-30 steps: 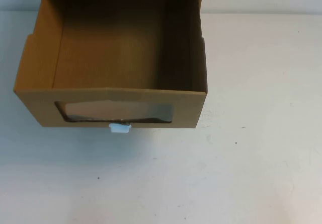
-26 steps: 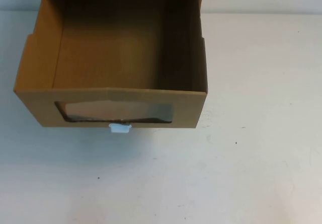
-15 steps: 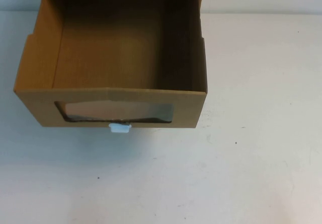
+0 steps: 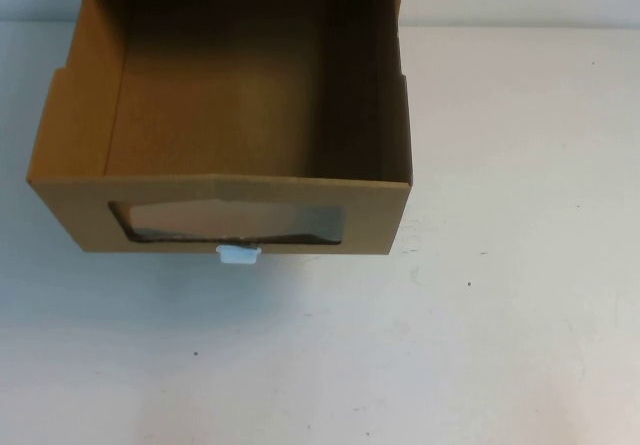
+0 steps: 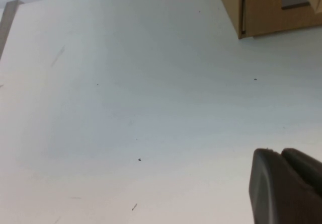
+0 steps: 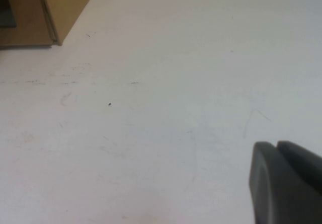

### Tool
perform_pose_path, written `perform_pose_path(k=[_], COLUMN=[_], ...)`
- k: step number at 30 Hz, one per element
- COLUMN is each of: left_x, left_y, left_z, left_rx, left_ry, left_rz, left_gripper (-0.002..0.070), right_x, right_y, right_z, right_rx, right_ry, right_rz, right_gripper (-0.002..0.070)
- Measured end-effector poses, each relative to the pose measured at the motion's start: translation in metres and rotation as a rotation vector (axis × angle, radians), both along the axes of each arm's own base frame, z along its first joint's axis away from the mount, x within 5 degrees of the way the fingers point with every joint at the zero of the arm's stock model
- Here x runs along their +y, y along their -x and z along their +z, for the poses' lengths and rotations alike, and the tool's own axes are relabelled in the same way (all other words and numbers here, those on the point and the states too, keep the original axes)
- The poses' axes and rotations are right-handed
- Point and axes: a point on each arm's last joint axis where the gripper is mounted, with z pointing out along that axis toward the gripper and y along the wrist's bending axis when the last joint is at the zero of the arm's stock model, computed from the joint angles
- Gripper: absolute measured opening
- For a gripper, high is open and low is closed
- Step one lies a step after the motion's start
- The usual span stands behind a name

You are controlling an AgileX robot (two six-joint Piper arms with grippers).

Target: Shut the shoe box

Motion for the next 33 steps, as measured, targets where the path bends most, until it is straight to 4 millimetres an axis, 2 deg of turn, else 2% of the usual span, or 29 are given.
perform_pose_path(k=[19,24,29,33], left_x=[0.0,0.0,-0.003,-0.003], left_y=[0.0,-0.001,-0.002,-0.003], left_z=[0.0,0.002,0.01,0.019], left_rx=[-0.002,-0.02,-0.087,-0.181], left_ry=[0.046,0.199,0.565,0.681], left_rz=[0.014,0.052,0.103,0.095], left_gripper=[-0.0005,-0.0005,-0.0005,-0.0005], right_x=[0.0,0.0,0.0,0.0], right_y=[0.0,0.0,0.0,0.0], right_z=[0.0,0.0,0.0,0.0], right_rx=[0.0,0.0,0.0,0.0], right_ry=[-0.002,-0.002,-0.002,-0.002], right_rz=[0.0,0.0,0.0,0.0], right_gripper=[-0.0013,-0.0013,-0.0013,-0.0013])
